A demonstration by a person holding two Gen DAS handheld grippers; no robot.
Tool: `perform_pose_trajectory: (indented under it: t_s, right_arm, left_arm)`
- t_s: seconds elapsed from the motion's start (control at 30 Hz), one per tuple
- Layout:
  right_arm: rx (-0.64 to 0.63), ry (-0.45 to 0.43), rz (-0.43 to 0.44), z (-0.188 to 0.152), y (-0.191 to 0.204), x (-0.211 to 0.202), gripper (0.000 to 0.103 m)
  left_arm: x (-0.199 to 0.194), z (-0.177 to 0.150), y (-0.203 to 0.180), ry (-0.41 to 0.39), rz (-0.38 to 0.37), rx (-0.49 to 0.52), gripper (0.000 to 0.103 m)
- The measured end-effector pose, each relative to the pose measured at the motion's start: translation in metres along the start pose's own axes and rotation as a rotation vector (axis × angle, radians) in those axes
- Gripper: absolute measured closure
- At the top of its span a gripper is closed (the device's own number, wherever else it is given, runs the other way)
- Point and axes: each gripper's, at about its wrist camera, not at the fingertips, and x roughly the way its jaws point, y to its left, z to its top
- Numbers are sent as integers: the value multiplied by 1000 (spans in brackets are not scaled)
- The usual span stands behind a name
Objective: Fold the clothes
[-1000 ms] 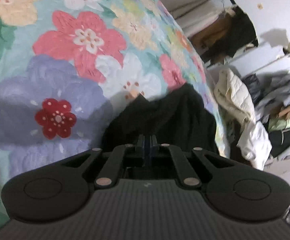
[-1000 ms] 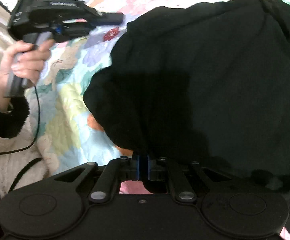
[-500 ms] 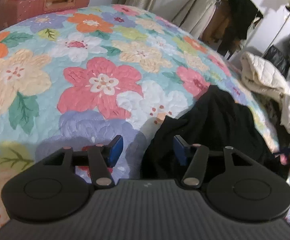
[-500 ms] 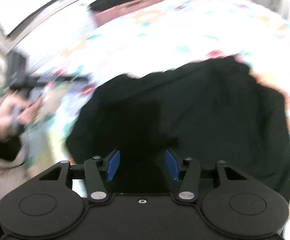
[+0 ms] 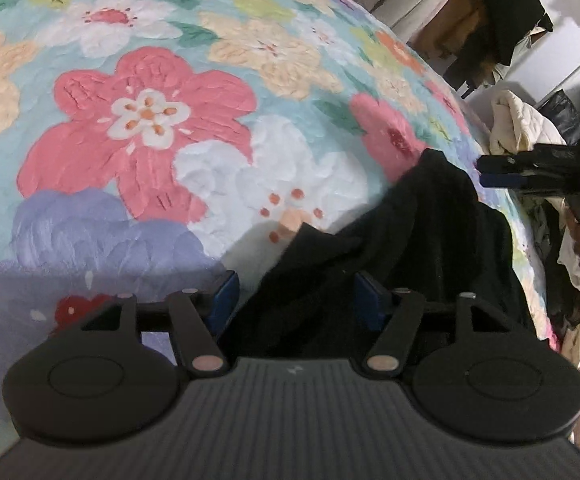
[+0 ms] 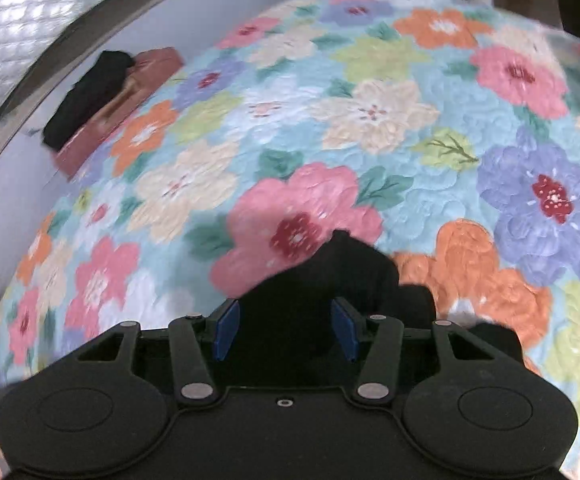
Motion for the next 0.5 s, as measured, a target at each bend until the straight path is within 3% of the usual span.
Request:
perform_pose_trajectory:
  t_s: [0.07,0.17,0.27,0.33,0.4,0.43,0.47,0.5]
  right_arm:
    - [3,15,-35,4,2,13,47]
    - [3,13,-86,14,1,31,47]
    - [28,23,-87,24,-8,52,43]
    - [48,67,-56,29,-13,69,35]
    - [43,103,-51,32,-13,81,34]
    - [22,97,-51,30,-10,81,33]
    - [1,91,-52,28,-7,82,47]
    - [-30,82,-52,26,-3,80,62]
  left_arm:
    - [4,1,-2,-3,5,30,39]
    - [4,0,-2,-47,-23,55,22]
    - [7,-3,2,-68,-50,86,22]
    - [8,-3,2,-77,-47,101,35]
    - [9,-2,1,-77,-55,96,81]
    - [11,-2,2,-63,-72,90,88]
    - [11,-4,2,-56,-83,86,98]
    - [11,-5,2,-51,-94,82,99]
